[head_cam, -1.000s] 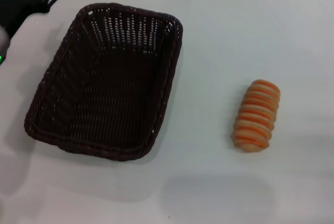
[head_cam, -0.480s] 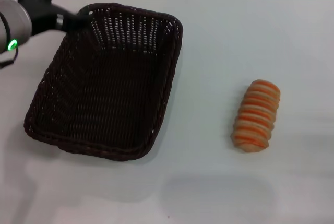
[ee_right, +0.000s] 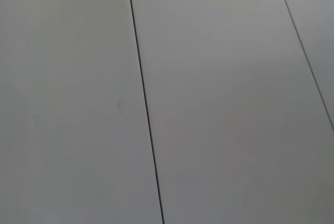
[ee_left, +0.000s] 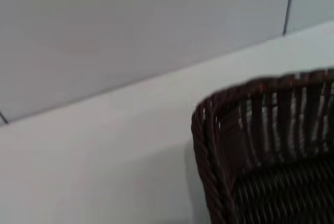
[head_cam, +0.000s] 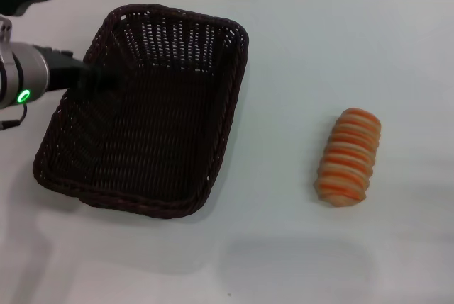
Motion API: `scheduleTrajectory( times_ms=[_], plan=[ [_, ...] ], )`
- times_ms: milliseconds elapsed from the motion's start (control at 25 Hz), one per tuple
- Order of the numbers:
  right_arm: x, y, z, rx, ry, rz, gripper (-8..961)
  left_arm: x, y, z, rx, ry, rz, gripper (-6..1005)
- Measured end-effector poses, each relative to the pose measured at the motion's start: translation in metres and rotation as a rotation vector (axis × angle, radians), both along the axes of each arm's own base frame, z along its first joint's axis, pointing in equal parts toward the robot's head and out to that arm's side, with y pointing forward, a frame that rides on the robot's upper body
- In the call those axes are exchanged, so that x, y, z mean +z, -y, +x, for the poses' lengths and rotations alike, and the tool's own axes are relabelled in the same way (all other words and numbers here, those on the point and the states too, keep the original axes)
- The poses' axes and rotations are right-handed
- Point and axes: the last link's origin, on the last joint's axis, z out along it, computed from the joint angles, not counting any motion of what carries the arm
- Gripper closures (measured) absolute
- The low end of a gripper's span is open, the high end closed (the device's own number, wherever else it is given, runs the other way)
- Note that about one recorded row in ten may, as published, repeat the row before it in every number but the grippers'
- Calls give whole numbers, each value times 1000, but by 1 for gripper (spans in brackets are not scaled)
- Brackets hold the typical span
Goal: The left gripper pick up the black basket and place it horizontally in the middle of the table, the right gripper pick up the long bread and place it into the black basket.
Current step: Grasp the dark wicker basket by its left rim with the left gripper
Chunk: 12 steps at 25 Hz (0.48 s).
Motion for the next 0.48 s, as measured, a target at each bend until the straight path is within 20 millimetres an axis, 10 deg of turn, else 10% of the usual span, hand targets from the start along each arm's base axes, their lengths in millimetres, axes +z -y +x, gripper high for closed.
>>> scheduleTrajectory(
  times_ms=[320, 480],
  plan=[
    [-2, -1, -2, 10, 0, -13, 264, -2, -4, -8, 48, -55, -66, 198],
    [-2, -2, -2, 14, 0, -15, 267, -2, -5, -6, 40, -81, -95, 372]
  ],
)
